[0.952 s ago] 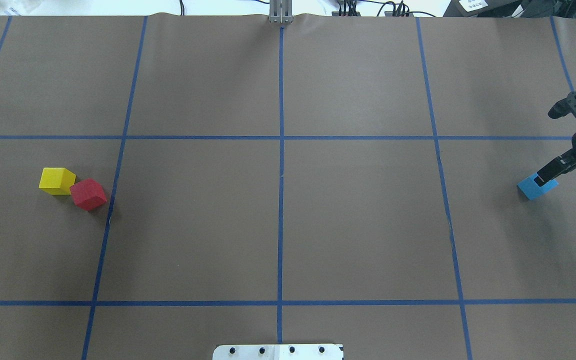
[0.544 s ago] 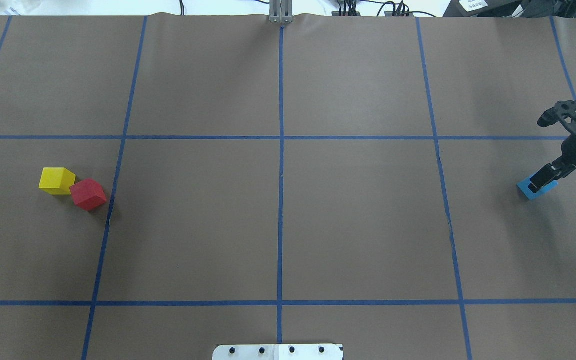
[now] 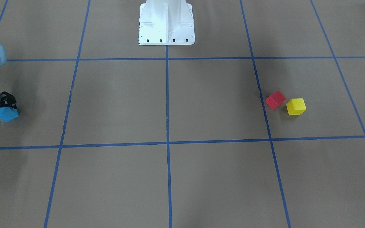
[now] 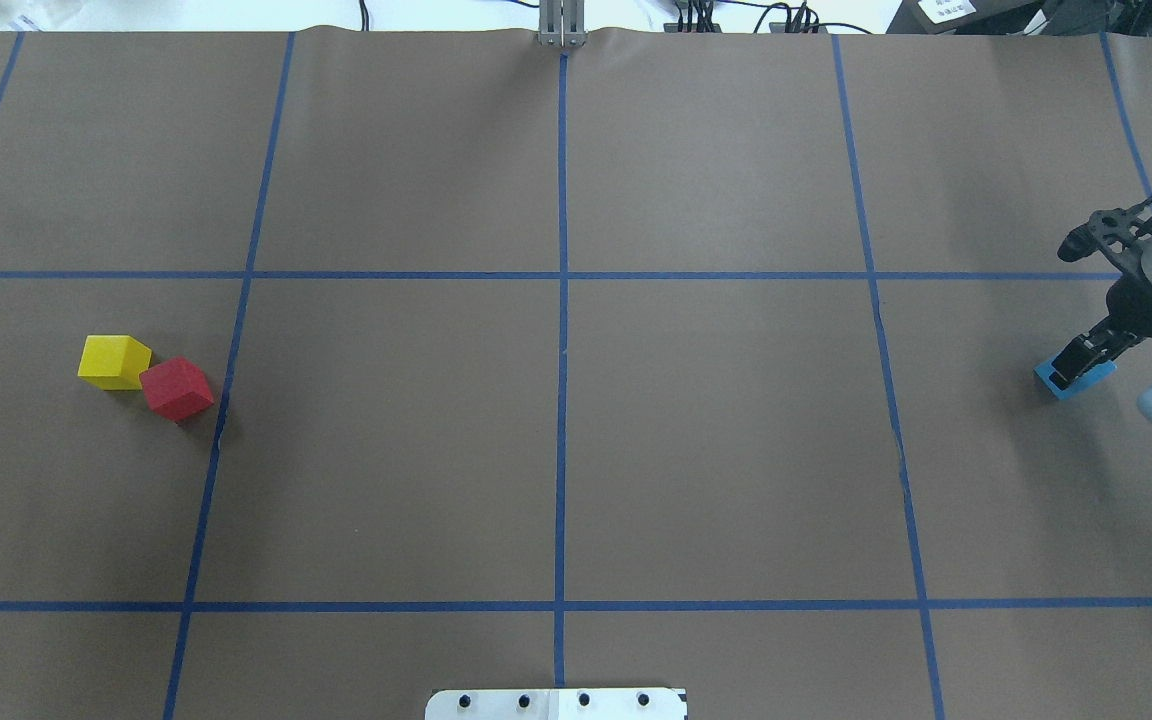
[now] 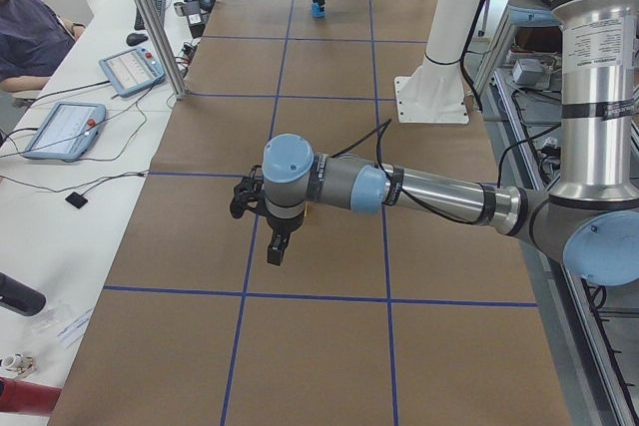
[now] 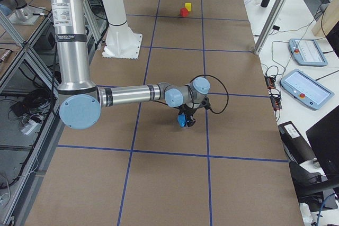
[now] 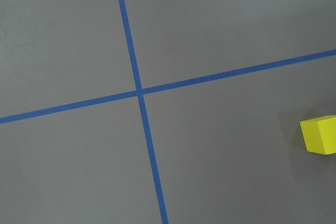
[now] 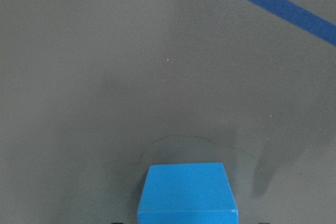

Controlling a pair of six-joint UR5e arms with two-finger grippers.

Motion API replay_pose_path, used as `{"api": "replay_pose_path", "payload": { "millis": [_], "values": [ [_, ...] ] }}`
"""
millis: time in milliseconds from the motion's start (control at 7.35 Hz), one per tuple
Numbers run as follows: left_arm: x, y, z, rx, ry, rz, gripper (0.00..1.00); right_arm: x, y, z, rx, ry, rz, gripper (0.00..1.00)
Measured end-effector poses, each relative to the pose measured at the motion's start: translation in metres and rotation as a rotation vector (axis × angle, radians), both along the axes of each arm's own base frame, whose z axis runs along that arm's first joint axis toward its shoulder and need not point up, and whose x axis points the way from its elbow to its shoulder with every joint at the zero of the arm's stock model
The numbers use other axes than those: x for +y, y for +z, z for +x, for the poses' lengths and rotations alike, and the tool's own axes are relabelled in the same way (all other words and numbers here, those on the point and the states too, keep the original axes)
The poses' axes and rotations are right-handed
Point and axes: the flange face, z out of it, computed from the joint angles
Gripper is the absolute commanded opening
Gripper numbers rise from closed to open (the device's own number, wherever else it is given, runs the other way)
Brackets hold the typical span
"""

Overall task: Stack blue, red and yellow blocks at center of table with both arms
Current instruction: 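Lower the right gripper onto the blue cube and grasp it, then carry the blue cube with the right gripper to the table center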

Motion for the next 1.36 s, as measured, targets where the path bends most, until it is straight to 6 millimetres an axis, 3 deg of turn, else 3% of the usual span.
{"api": "replay_pose_path", "payload": {
  "millis": [272,408,544,680,816,952,1088,1360],
  "values": [
    [0.0,-0.002,0.001,0.001,0.001,0.005,1.0,-0.007,-0.01,-0.002,-0.028,0.007,0.017,0.0],
    [-0.001,-0.005,0.001,0.001,0.001,0.01,1.0,-0.019,-0.03,0.002,-0.063,0.025,0.018,0.0],
    [-0.003,-0.007,0.001,0.001,0.001,0.019,1.0,-0.036,-0.06,0.01,-0.096,0.049,0.001,0.0],
    [-0.004,-0.009,0.001,0.001,0.0,0.033,1.0,-0.059,-0.107,0.011,-0.111,0.073,-0.025,0.0],
    [-0.005,-0.011,0.001,0.002,-0.001,0.043,1.0,-0.083,-0.166,-0.002,-0.111,0.098,-0.054,0.0],
    [-0.006,-0.012,0.001,0.003,-0.002,0.044,1.0,-0.099,-0.224,-0.026,-0.109,0.131,-0.082,0.0],
    [-0.007,-0.012,0.0,0.003,-0.003,0.043,1.0,-0.102,-0.278,-0.062,-0.107,0.165,-0.113,0.0],
    [-0.008,-0.011,0.001,0.002,-0.003,0.039,1.0,-0.079,-0.379,-0.173,-0.07,0.233,-0.178,0.0]
  ]
}}
